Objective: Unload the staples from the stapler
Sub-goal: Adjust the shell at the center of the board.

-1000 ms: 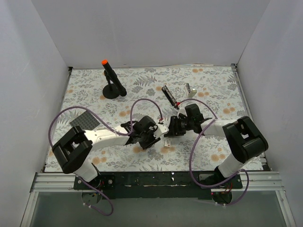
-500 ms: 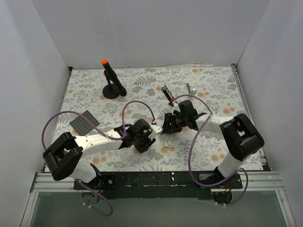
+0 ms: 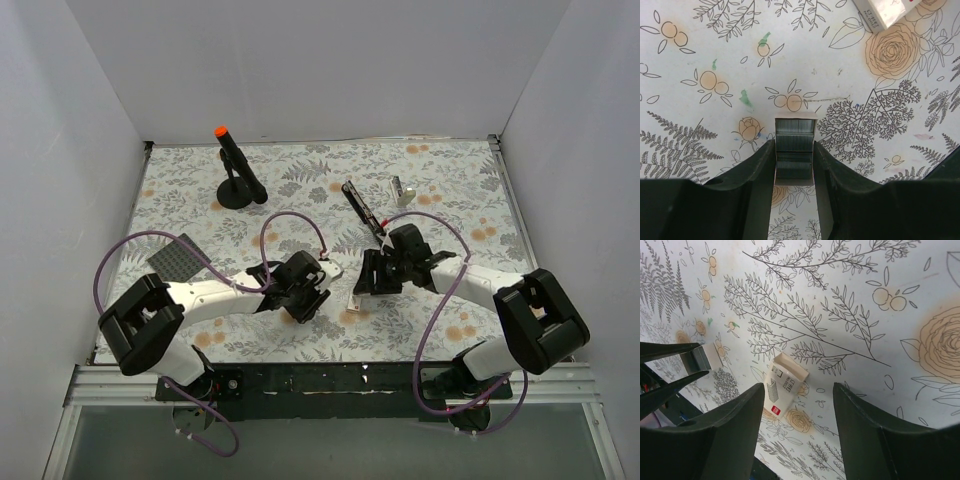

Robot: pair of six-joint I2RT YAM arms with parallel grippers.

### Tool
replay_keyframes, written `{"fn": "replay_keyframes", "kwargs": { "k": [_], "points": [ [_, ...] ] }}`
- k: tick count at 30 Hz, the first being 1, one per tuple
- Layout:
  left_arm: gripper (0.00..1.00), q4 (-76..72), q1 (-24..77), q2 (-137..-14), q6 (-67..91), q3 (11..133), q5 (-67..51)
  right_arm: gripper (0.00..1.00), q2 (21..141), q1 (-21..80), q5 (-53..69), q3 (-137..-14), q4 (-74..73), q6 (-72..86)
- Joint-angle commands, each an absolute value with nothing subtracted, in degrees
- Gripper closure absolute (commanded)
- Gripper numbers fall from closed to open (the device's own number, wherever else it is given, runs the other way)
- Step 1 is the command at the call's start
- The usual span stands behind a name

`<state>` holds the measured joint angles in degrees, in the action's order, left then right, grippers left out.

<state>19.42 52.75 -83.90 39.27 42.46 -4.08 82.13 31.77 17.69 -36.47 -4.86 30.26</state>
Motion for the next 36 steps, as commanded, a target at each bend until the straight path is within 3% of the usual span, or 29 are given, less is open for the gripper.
{"fn": "replay_keyframes", "kwargs": {
  "k": [1, 17, 26, 36],
  "points": [
    [0.75, 20.91, 50.90, -81.21, 40.34, 45.17, -1.23, 0.35, 82.70, 33.83, 17.23, -36.47, -2.99, 31.73],
    [0.77, 27.77, 39.99, -77.43, 40.25, 51.33, -2.02, 0.37, 92.11, 47.02, 16.18, -43.42, 0.71, 32.43],
    [0.77, 28.48, 39.90, -78.40, 39.90, 54.84, -3.69, 0.35, 82.71, 45.97, 7.13, -45.44, -9.49, 29.54],
    [0.77, 28.65, 39.90, -79.01, 39.81, 56.25, -5.10, 0.35, 79.01, 43.15, 9.32, -39.47, -11.34, 29.08]
  ]
}}
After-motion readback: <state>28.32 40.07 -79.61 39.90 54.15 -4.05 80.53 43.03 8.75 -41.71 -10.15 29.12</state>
